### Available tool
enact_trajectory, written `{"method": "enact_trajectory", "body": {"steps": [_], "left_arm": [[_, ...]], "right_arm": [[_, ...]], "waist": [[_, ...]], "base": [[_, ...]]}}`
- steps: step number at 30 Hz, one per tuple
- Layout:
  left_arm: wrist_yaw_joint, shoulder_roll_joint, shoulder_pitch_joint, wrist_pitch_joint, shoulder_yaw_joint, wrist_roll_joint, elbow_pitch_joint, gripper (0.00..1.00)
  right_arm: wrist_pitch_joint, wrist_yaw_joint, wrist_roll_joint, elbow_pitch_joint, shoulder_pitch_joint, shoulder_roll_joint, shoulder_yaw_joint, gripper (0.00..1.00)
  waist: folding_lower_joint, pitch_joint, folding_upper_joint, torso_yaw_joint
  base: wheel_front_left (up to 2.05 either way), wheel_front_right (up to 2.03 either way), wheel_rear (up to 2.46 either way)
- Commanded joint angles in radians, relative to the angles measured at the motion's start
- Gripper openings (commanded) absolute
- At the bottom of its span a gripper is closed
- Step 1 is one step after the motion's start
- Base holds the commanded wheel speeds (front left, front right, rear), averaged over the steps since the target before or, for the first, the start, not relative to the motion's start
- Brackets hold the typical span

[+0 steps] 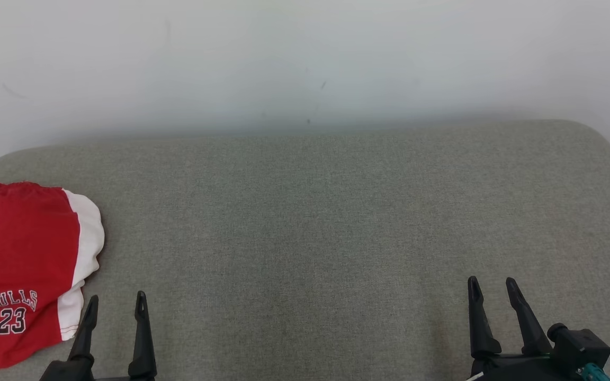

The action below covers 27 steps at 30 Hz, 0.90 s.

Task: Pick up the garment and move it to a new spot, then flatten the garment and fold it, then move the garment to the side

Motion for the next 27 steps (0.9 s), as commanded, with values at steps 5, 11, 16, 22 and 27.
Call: {"method": "enact_trajectory", "body": {"steps": [5,11,16,22,27], "left_arm": [[-0.031,0.011,0.013,-0.016,0.006,0.044,-0.017,1.0],[-0.042,0.012,0.026,-0.028,0.015,0.088,-0.016,1.0],[-0.048,0.01,0.037,-0.037,0.023,0.122,-0.003,1.0],[-0.057,0.003,0.041,-0.05,0.029,0.164,0.025,1.0],[-0.057,-0.003,0.043,-0.051,0.037,0.162,0.048,1.0]], "right_arm": [[-0.018,-0.002,-0.057,-0.002,0.006,0.0,-0.002,1.0],[-0.029,-0.002,-0.101,0.003,0.011,0.0,-0.006,1.0],[-0.038,-0.002,-0.137,0.011,0.014,0.0,-0.009,1.0],[-0.052,-0.002,-0.19,0.03,0.012,0.0,-0.008,1.0],[-0.053,-0.002,-0.192,0.043,0.007,0.0,-0.007,1.0]], "waist": [[0.0,0.0,0.0,0.002],[0.0,-0.004,0.0,0.003],[0.0,-0.007,0.0,0.004],[0.0,-0.013,0.0,0.003],[0.0,-0.019,0.0,0.003]], "base": [[0.0,0.0,0.0],[0.0,0.0,0.0],[0.0,0.0,0.0],[0.0,0.0,0.0],[0.0,0.0,0.0]]}}
